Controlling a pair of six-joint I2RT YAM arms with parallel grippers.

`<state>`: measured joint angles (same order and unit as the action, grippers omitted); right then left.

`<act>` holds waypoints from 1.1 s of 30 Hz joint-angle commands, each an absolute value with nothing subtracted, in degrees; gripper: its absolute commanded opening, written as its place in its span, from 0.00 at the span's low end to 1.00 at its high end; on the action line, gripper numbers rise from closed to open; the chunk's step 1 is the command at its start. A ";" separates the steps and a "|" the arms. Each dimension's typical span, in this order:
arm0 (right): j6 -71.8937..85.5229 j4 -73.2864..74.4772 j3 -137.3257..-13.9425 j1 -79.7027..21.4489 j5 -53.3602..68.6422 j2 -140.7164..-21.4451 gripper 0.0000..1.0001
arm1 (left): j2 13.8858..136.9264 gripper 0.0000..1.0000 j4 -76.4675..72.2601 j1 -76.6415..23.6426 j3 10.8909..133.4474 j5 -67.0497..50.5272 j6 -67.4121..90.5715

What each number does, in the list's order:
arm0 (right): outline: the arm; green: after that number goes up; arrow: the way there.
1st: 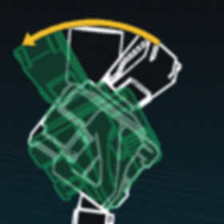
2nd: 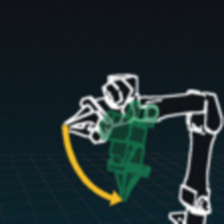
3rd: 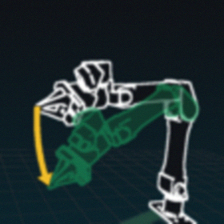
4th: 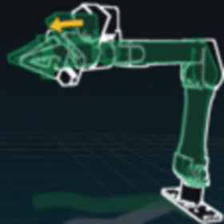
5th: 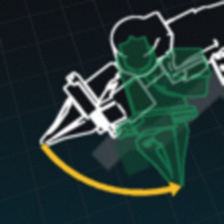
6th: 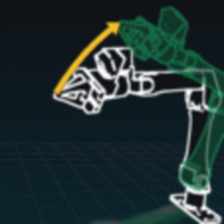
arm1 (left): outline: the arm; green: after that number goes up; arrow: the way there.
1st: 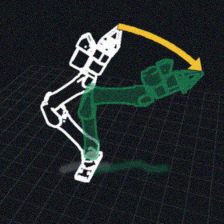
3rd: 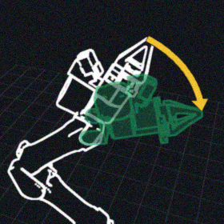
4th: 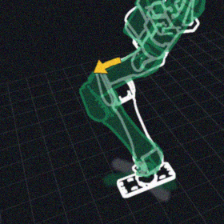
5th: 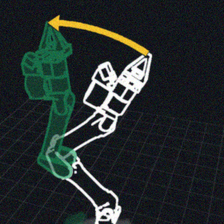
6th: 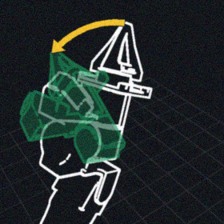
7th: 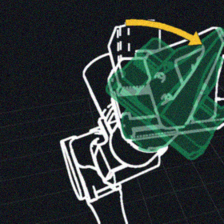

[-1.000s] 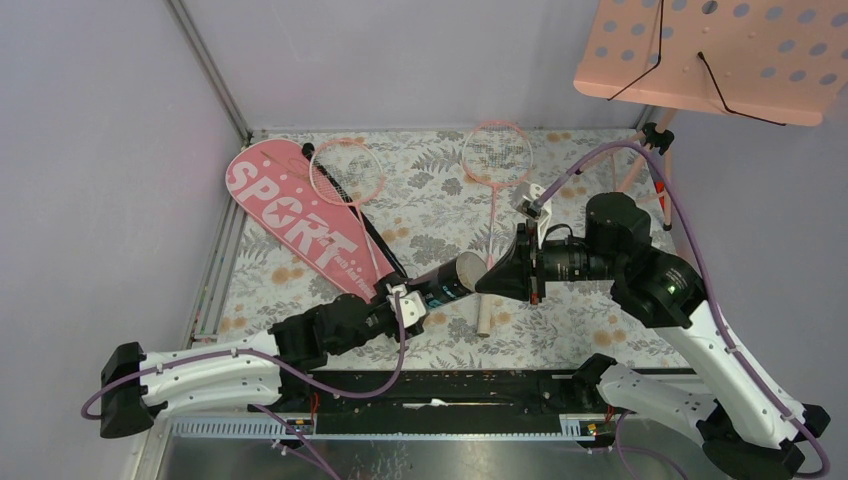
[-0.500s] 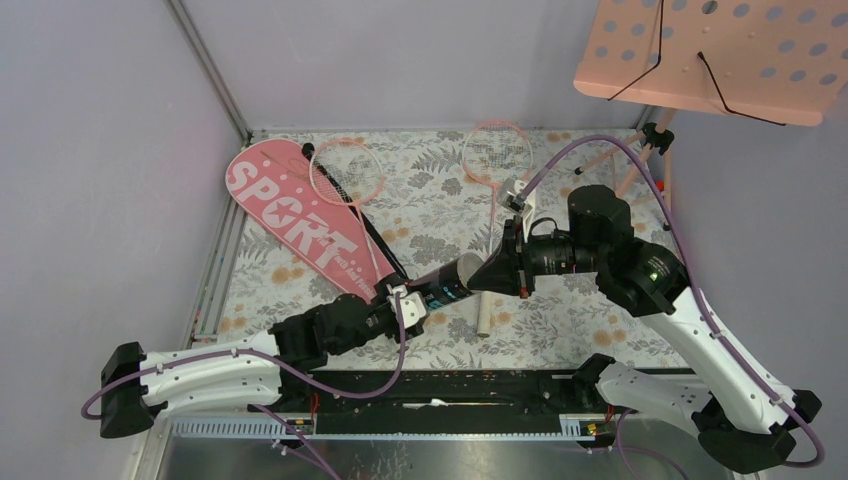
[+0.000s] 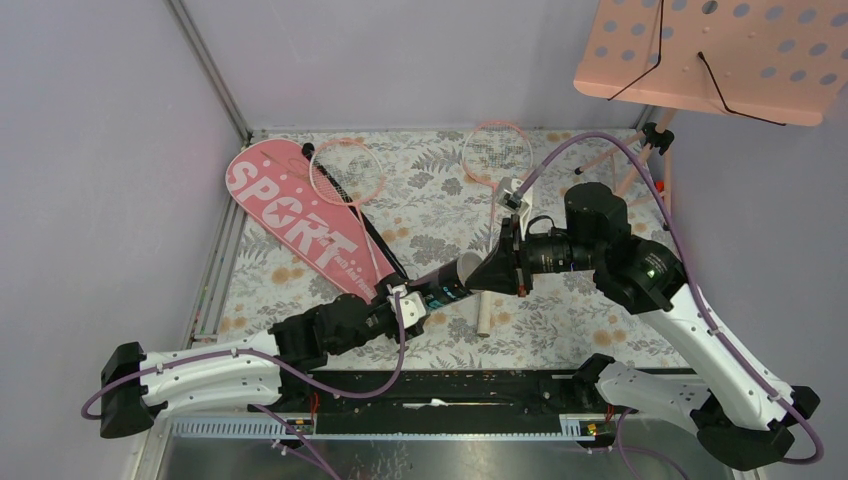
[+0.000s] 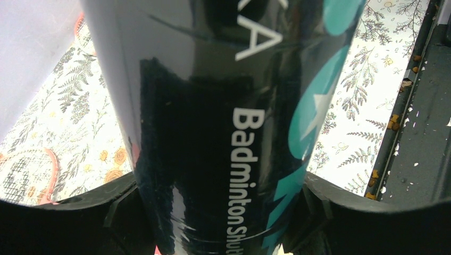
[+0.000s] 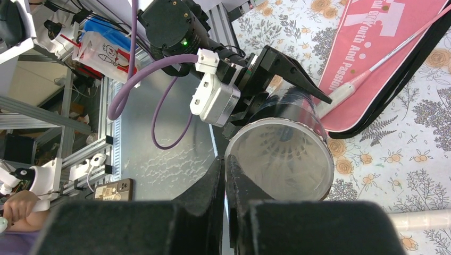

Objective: Pack up the badminton gear

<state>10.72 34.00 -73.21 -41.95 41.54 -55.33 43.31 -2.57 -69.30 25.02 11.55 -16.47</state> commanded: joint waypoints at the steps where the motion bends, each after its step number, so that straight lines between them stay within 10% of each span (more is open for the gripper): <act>1: 11.17 33.41 -75.50 -42.62 41.67 -55.78 0.08 | 42.54 0.14 -8.19 -69.43 26.10 9.76 -16.52; 20: 13.64 34.05 -77.78 -42.95 40.48 -58.12 0.47 | 43.07 0.14 -8.26 -69.43 26.11 9.41 -16.61; 33: 14.72 34.63 -77.36 -44.67 37.65 -61.21 0.55 | 43.26 0.14 -8.42 -69.43 26.27 9.41 -16.55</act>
<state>14.04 33.93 -76.86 -42.70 40.42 -59.00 43.31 -2.52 -69.19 25.02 11.57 -16.47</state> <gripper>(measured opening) 0.541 0.668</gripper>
